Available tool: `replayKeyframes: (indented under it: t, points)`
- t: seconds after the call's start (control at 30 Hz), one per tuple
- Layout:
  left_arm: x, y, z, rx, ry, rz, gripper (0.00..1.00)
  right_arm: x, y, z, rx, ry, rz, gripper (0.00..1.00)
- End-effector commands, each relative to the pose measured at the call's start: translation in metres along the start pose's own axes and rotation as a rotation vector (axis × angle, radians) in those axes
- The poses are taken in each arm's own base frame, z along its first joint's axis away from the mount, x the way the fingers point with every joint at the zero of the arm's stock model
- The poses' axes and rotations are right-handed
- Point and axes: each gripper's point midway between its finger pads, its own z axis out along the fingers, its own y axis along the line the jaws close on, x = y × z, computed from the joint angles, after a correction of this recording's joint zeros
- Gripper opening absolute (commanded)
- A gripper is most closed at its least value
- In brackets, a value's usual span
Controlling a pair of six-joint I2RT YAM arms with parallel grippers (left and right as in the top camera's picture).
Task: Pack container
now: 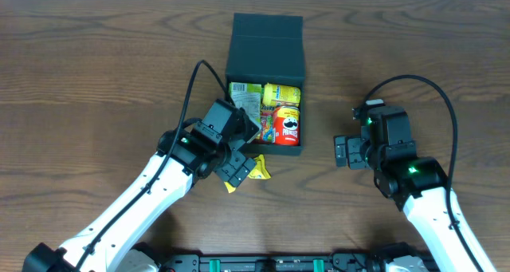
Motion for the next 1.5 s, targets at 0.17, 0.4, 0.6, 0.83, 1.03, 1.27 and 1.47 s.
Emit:
replayKeyframes:
  t: [0.17, 0.4, 0.6, 0.83, 1.03, 1.27, 1.47]
  points:
    - [-0.010, -0.008, -0.002, 0.047, -0.031, 0.033, 0.95, 0.001, -0.003, 0.001, 0.013, 0.002, -0.004, 0.99]
    - [0.006, -0.007, 0.028, 0.058, 0.083, 0.074, 0.95, 0.001, -0.003, 0.001, 0.014, 0.002, -0.004, 0.99]
    - [0.026, -0.017, 0.054, 0.134, 0.196, 0.069, 0.96, 0.001, -0.003, 0.001, 0.013, 0.002, -0.004, 0.99]
    - [0.027, -0.029, 0.060, 0.200, 0.206, 0.063, 0.97, 0.001, -0.003, 0.001, 0.013, 0.002, -0.004, 0.99]
    - [0.026, -0.036, 0.063, 0.204, 0.208, 0.114, 0.96, 0.001, -0.003, 0.001, 0.014, 0.002, -0.004, 0.99]
    - [0.033, -0.032, 0.077, 0.140, 0.256, 0.140, 0.98, 0.001, -0.003, 0.001, 0.014, 0.002, -0.004, 0.99]
    - [0.032, -0.025, 0.086, 0.104, 0.262, 0.145, 0.99, 0.001, -0.003, 0.001, 0.014, 0.002, -0.004, 0.99]
